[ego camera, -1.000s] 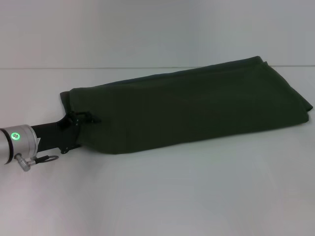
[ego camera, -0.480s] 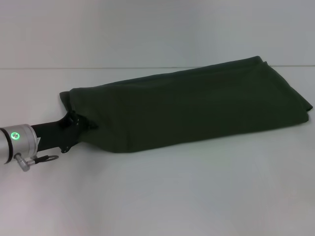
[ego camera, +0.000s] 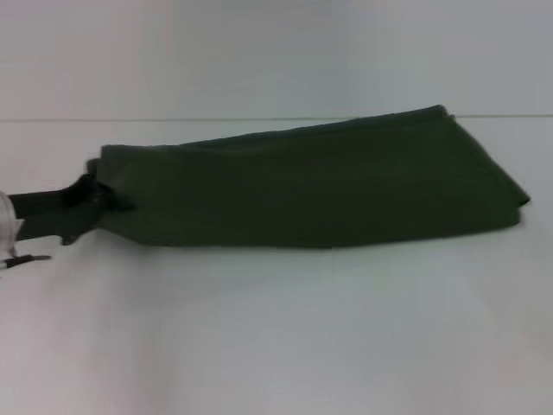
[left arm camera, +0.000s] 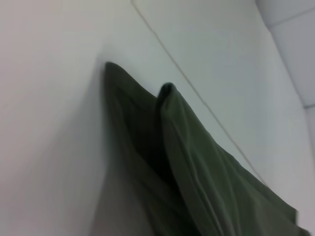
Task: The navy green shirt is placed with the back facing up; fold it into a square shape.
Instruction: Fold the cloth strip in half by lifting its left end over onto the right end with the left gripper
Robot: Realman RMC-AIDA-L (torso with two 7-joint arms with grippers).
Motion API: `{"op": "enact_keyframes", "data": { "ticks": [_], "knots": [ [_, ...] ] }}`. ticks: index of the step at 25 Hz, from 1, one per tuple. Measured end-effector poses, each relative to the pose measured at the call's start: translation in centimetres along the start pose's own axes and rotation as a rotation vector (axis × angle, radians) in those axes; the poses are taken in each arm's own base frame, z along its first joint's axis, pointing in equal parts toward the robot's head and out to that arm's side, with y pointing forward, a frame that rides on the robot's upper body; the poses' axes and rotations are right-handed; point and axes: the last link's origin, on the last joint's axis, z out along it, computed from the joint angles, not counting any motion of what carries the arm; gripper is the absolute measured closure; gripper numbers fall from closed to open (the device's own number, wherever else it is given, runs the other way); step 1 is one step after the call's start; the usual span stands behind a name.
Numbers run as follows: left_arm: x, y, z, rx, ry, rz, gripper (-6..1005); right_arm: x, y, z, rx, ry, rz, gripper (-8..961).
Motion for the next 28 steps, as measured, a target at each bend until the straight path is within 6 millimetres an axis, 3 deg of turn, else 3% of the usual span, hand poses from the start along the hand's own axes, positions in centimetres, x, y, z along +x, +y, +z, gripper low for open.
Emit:
{"op": "enact_keyframes", "data": {
  "ticks": [12, 19, 23, 28],
  "knots": [
    [4.9, -1.5, -3.6, 0.196, 0.123, 0.146, 943, 0.3, -0.7, -0.1, 0.026, -0.002, 0.024, 286],
    [6.2, -1.4, -4.3, 0.239, 0.164, 0.177, 943, 0.3, -0.7, -0.1, 0.03, 0.0, 0.026, 286],
    [5.9, 0.5, -4.1, 0.152, 0.154, 0.18, 943, 0.3, -0.7, -0.1, 0.03, 0.0, 0.025, 287],
    [5.4, 6.1, -2.9, 0.004, 0.081, 0.268, 944, 0.4, -0.7, 0.0, 0.025, 0.003, 0.027, 287]
  ]
}}
